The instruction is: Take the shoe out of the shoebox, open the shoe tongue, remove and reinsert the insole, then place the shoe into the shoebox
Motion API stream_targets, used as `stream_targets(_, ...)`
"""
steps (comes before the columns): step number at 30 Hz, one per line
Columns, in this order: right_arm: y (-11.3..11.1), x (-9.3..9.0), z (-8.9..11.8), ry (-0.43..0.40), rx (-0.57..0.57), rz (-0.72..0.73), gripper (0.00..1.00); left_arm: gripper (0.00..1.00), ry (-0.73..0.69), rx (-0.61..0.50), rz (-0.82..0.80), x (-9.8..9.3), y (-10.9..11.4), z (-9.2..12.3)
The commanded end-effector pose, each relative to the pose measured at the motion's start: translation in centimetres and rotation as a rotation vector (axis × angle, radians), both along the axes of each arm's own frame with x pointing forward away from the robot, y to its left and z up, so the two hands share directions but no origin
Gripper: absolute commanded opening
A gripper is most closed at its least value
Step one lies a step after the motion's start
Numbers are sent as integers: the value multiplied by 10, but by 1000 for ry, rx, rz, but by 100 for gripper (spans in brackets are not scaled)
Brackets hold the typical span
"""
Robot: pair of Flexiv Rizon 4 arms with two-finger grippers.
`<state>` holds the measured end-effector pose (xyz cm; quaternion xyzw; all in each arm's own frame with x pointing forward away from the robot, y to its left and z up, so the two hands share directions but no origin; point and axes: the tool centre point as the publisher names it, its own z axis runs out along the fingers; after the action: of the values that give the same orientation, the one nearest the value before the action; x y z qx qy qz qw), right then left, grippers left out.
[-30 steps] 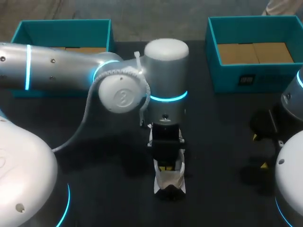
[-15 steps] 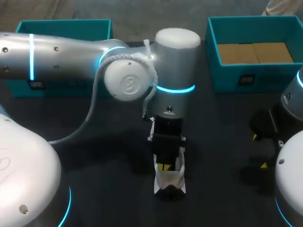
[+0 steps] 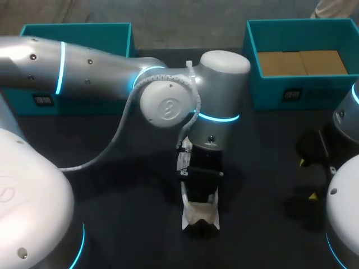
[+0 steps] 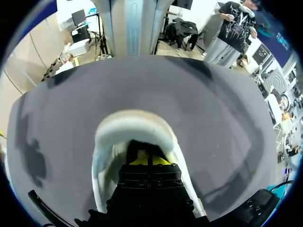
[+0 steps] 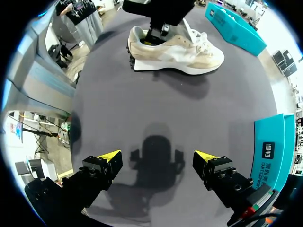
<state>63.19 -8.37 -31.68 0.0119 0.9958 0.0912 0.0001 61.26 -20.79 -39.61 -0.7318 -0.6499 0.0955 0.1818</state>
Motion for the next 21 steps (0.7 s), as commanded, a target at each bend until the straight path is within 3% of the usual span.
stream_targets(1, 0, -2, 0, -2, -1, 0, 100, 0, -3, -46, 39, -1, 8, -12)
stream_targets(4, 0, -2, 0, -2, -1, 0, 100, 0, 0, -50, 47, 0, 8, -12)
stream_targets(14, 0, -2, 0, -2, -1, 0, 100, 0, -71, -171, 36, -4, 0, 44)
stream_targets(21, 0, -2, 0, -2, -1, 0, 100, 0, -57, -153, 23, -12, -15, 25)
